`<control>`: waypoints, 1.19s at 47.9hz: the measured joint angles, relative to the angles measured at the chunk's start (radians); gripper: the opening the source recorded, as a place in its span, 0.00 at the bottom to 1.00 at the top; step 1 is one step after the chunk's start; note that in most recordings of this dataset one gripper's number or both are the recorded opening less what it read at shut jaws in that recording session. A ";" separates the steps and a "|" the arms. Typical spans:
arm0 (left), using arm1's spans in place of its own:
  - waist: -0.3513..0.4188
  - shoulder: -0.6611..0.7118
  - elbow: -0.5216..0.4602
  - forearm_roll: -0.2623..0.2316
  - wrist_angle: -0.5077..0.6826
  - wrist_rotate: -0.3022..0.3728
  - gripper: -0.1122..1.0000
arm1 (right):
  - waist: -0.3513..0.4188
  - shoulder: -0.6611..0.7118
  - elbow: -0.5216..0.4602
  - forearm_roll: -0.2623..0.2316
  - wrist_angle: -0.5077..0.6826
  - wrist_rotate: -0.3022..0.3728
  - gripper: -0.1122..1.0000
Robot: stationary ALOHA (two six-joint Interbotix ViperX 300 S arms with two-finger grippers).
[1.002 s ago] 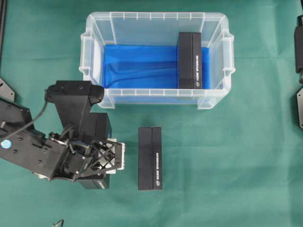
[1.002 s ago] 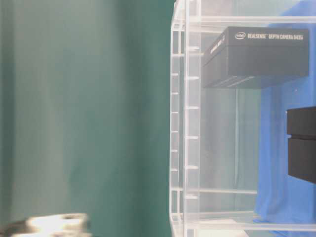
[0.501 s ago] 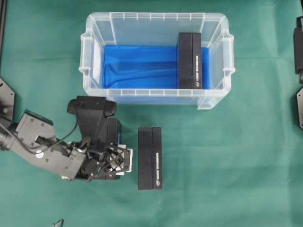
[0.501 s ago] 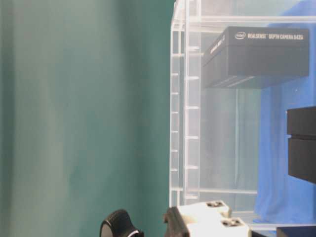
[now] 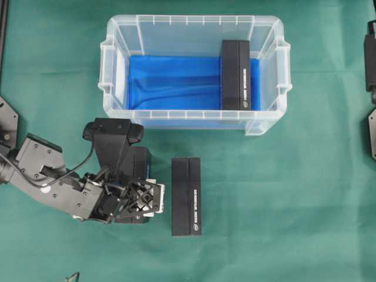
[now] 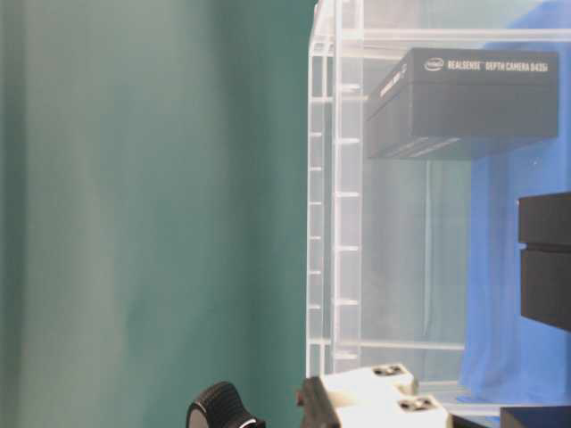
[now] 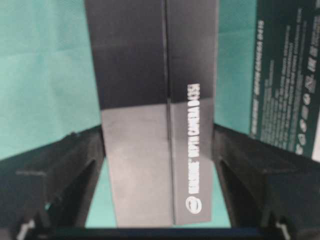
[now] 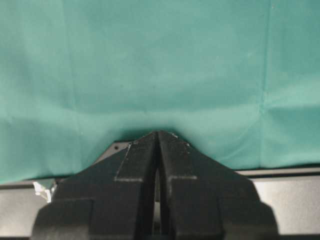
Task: Take the box out of the case with the left arm.
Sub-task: 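Carry the box forward onto the table left of the first box, then open the left gripper and withdraw it to the left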
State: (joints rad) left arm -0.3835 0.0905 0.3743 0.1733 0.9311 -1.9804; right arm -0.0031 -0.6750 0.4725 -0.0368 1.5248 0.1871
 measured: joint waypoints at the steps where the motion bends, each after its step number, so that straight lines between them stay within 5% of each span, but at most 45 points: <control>1: 0.000 0.000 0.000 0.000 -0.005 0.000 0.68 | 0.002 0.000 0.000 -0.002 0.000 0.000 0.10; 11: 0.003 -0.005 0.008 -0.009 -0.021 0.002 0.69 | 0.002 0.002 0.000 -0.002 0.000 0.000 0.10; 19: 0.012 0.011 0.009 -0.029 -0.029 -0.002 0.92 | 0.002 0.000 0.000 0.000 0.000 0.000 0.10; 43: 0.012 -0.038 -0.026 -0.032 -0.026 0.003 0.88 | 0.002 0.000 0.000 0.000 -0.002 0.000 0.10; 57: 0.012 -0.153 -0.086 -0.032 0.167 0.018 0.87 | 0.002 0.000 -0.002 -0.002 -0.002 0.000 0.10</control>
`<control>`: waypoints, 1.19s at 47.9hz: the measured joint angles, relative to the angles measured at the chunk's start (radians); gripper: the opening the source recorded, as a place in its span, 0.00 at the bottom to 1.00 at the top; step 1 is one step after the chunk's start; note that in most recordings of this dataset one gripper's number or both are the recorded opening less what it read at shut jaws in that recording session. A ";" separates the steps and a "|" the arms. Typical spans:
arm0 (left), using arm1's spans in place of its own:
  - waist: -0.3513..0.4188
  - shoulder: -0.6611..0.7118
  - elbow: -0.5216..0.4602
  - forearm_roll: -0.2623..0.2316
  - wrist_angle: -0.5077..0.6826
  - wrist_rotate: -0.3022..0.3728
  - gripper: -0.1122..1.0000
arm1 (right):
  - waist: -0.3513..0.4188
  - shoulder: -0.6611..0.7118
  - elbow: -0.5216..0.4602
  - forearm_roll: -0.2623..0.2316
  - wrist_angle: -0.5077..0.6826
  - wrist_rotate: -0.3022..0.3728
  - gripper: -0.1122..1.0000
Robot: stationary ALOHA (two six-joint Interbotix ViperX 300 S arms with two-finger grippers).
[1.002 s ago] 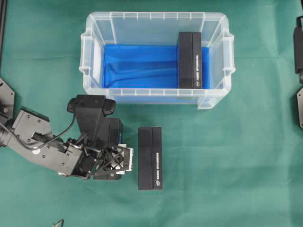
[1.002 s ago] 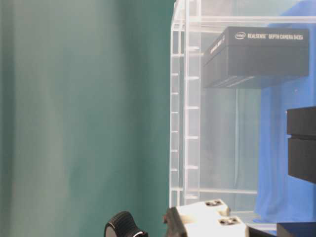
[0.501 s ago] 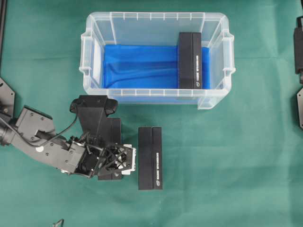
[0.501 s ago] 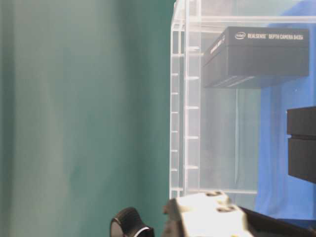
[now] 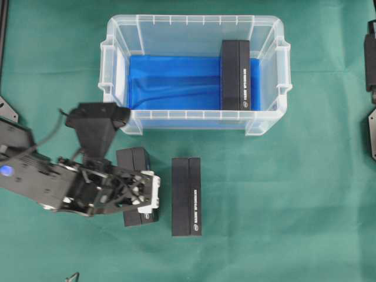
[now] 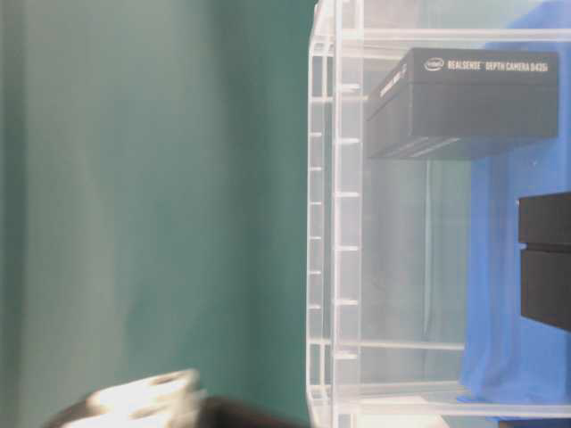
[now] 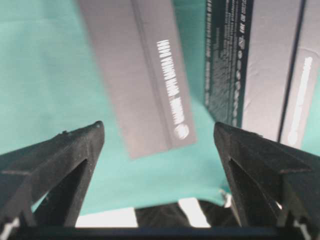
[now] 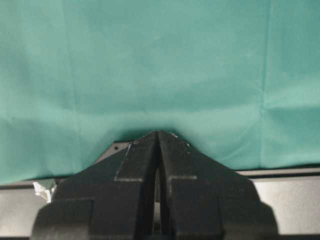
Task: Take the box out of the case with the left arm.
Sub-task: 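Open the left gripper and withdraw it to the left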
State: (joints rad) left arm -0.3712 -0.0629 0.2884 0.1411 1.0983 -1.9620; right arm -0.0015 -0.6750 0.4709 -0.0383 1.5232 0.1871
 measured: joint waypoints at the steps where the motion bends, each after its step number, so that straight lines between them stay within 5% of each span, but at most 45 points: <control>1: 0.000 -0.008 -0.006 -0.002 0.018 0.005 0.87 | 0.000 0.000 0.002 0.000 0.002 0.000 0.10; 10: 0.009 -0.078 -0.078 0.006 0.176 0.051 0.87 | 0.000 0.002 0.002 0.000 0.000 0.000 0.10; 30: 0.044 -0.092 -0.156 0.014 0.244 0.100 0.87 | 0.000 0.002 0.003 0.000 0.000 0.000 0.10; 57: -0.005 -0.333 0.138 0.015 0.284 0.077 0.87 | 0.000 0.002 0.005 0.000 0.000 0.002 0.10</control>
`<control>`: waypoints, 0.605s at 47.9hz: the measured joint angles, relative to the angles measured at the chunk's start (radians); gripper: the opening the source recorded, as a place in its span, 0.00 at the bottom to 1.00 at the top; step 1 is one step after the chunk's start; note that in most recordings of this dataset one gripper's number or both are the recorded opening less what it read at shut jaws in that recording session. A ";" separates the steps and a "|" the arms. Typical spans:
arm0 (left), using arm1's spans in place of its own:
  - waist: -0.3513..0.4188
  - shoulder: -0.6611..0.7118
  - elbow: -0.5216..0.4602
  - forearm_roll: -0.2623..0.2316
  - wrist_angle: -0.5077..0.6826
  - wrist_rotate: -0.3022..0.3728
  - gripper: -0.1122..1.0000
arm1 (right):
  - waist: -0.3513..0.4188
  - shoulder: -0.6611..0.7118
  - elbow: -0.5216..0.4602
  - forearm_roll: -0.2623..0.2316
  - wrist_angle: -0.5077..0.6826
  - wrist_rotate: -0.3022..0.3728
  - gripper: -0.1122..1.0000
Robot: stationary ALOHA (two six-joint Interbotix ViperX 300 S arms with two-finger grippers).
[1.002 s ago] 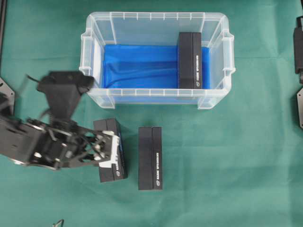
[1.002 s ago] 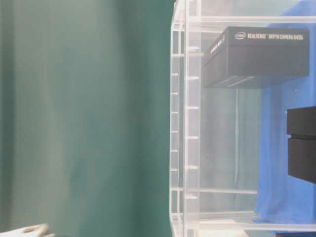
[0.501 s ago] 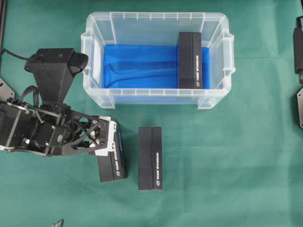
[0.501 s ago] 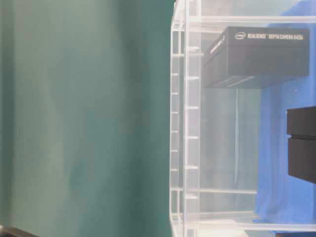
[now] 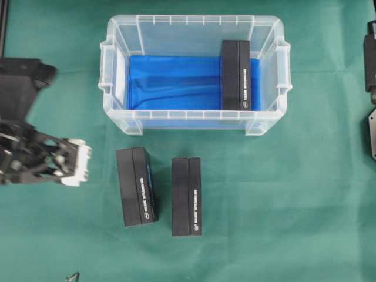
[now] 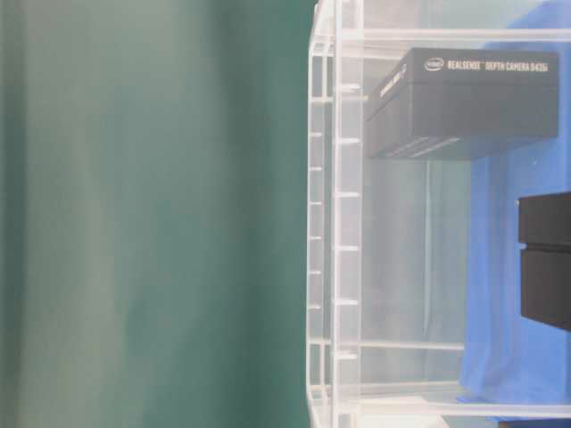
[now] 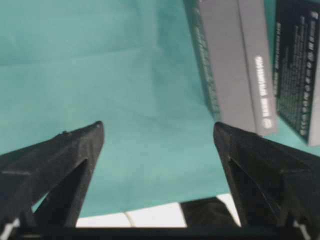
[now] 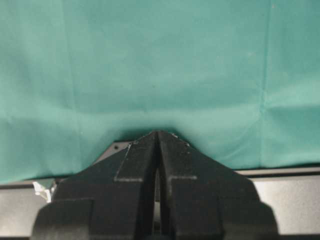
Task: Take the box out of the case with the left arm.
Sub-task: 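Open the left gripper and withdraw it to the left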
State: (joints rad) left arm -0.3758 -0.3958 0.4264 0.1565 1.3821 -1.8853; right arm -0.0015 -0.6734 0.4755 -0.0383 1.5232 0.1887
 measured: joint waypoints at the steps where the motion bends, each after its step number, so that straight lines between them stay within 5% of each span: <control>1: 0.000 -0.015 0.012 0.000 0.009 -0.003 0.87 | 0.000 0.000 0.002 0.000 0.002 0.000 0.10; 16: -0.014 -0.199 0.137 0.005 0.046 0.006 0.87 | 0.000 0.000 0.008 0.000 0.002 0.000 0.10; 29: -0.078 -0.212 0.143 0.008 0.046 0.003 0.87 | 0.000 0.000 0.015 0.000 0.003 0.000 0.10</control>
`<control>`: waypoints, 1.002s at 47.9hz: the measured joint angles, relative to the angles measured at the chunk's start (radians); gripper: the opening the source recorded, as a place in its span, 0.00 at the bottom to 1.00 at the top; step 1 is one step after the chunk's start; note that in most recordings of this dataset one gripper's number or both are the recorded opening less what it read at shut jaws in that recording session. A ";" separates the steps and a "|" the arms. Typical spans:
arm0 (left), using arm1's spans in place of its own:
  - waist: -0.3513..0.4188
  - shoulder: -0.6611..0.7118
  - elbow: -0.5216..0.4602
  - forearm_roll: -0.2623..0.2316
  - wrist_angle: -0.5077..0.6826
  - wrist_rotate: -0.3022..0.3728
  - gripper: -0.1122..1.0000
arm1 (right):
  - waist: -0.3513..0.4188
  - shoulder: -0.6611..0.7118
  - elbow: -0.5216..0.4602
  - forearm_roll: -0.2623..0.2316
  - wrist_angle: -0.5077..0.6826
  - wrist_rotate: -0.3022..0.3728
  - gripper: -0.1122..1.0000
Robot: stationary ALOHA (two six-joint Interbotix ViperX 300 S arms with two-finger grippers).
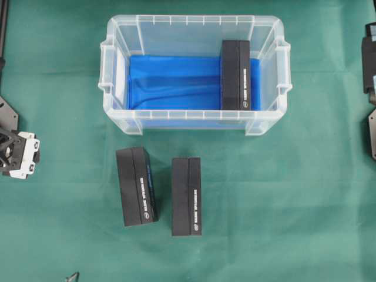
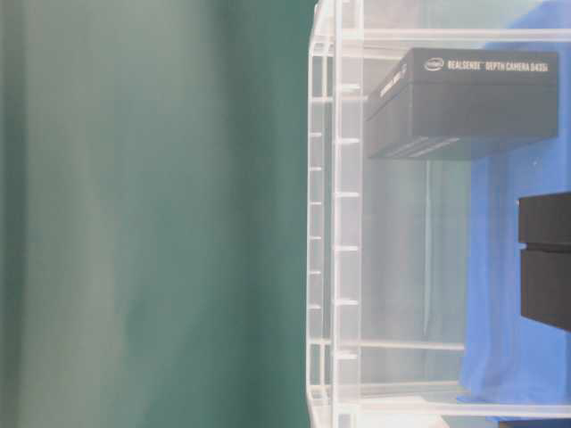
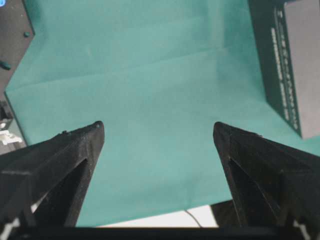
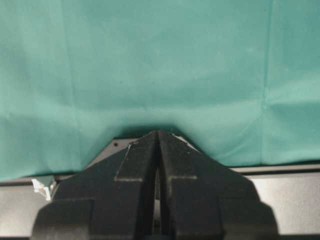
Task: Take the box out of the case with the left arm.
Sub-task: 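Open the left gripper and withdraw it to the left, then swing the left gripper across to the right black box in the case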
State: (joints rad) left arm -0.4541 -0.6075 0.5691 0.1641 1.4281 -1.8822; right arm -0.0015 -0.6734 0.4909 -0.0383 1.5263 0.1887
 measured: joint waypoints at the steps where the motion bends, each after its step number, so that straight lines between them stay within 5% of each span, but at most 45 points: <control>1: 0.000 0.002 0.002 0.000 0.000 0.000 0.87 | 0.000 0.000 0.002 0.000 0.000 -0.002 0.10; 14: 0.046 -0.008 0.002 0.064 0.005 0.046 0.87 | 0.000 0.000 0.012 0.000 0.000 0.000 0.10; 36: 0.482 -0.031 0.002 0.040 0.000 0.466 0.87 | 0.000 0.000 0.012 0.000 -0.003 0.002 0.10; 48: 0.623 -0.028 0.002 0.023 -0.002 0.569 0.87 | -0.002 0.000 0.011 0.000 -0.002 0.002 0.10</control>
State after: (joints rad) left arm 0.1687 -0.6351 0.5706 0.1871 1.4266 -1.3131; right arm -0.0031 -0.6734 0.5016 -0.0383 1.5248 0.1902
